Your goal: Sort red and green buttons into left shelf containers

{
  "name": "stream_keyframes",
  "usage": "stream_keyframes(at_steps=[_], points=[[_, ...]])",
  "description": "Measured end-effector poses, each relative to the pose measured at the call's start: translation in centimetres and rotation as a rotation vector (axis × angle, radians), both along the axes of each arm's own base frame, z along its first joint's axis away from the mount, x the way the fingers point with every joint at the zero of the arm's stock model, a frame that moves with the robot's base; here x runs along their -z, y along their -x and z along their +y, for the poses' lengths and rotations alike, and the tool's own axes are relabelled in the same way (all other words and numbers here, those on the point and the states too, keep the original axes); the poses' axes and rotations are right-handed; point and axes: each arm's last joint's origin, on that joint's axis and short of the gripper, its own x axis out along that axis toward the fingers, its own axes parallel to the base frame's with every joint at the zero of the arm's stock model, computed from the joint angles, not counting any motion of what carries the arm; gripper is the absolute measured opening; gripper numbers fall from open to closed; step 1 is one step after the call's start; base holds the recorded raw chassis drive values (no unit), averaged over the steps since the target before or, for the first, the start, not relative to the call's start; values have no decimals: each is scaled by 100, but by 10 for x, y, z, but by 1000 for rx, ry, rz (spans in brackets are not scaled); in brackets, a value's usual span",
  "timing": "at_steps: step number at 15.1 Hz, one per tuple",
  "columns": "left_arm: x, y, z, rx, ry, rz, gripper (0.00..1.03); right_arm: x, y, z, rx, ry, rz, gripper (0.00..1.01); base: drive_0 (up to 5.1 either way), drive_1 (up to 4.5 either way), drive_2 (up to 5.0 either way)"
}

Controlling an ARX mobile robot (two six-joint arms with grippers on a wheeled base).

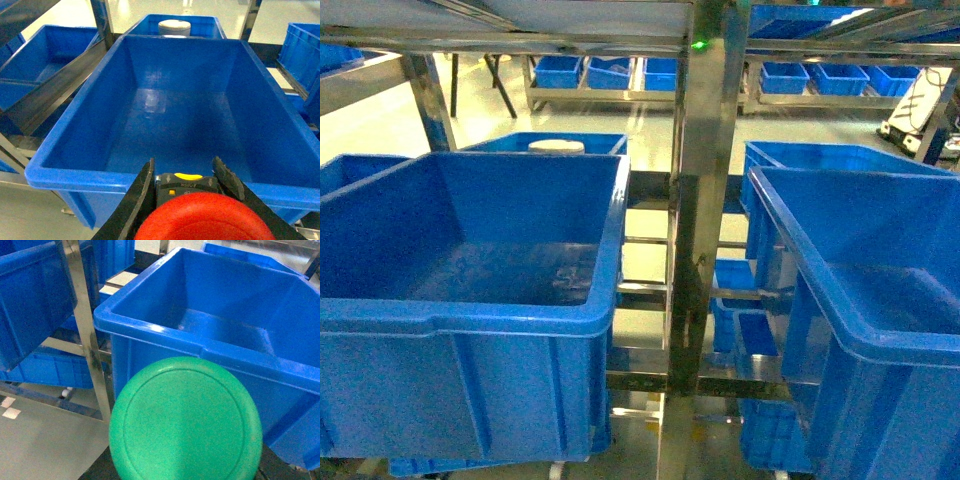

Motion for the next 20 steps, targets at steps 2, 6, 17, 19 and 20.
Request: stream_keyframes(at_steps=[2,6,17,19,20], points=[[0,0,0,0,0,0,29,0,0,0,0,0,0,34,0,0,0],[0,0,0,0,0,0,29,0,0,0,0,0,0,34,0,0,0],[0,0,0,0,0,0,29,-43,-127,-21,118,1,87,34,0,0,0],[0,0,0,0,0,0,29,-35,-163,-31,144,0,162,34,0,0,0],[0,0,0,0,0,0,29,-30,-177,-32,143,3,206,34,0,0,0]])
